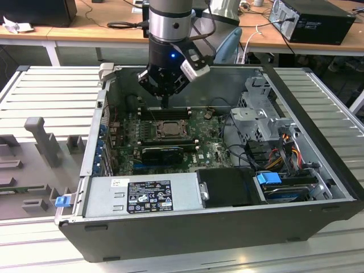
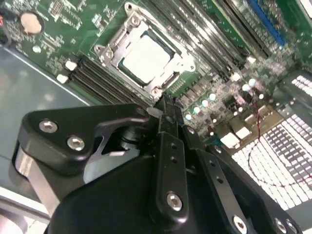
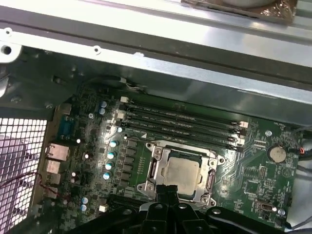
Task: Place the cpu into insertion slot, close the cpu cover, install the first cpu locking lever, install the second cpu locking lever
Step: 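Install the first cpu locking lever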
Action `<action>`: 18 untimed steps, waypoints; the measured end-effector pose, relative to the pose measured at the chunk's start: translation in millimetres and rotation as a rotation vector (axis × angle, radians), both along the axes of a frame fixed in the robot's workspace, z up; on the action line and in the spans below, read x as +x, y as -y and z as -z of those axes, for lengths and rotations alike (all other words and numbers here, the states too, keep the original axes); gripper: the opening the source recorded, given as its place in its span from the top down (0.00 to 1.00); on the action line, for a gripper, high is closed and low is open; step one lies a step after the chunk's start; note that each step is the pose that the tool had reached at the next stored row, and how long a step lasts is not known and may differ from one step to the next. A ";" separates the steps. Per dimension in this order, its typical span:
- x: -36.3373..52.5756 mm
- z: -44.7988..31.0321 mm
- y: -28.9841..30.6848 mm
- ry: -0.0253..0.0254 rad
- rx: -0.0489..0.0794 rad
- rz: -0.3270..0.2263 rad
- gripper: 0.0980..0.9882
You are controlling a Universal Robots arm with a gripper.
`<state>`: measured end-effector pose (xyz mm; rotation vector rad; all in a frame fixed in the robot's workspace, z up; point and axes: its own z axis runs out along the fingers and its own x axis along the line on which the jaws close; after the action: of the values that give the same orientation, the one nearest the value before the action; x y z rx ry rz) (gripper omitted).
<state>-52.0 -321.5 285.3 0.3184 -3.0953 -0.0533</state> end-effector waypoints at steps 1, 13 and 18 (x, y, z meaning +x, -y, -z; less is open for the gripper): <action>-6.6 0.4 -0.1 -0.0001 0.000 0.000 0.99; -33.6 13.6 -0.3 0.0007 0.003 0.132 0.99; -45.3 13.9 -0.3 0.0012 0.004 0.132 0.99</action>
<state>-97.3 -321.2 271.5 0.1145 -3.1133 -0.0623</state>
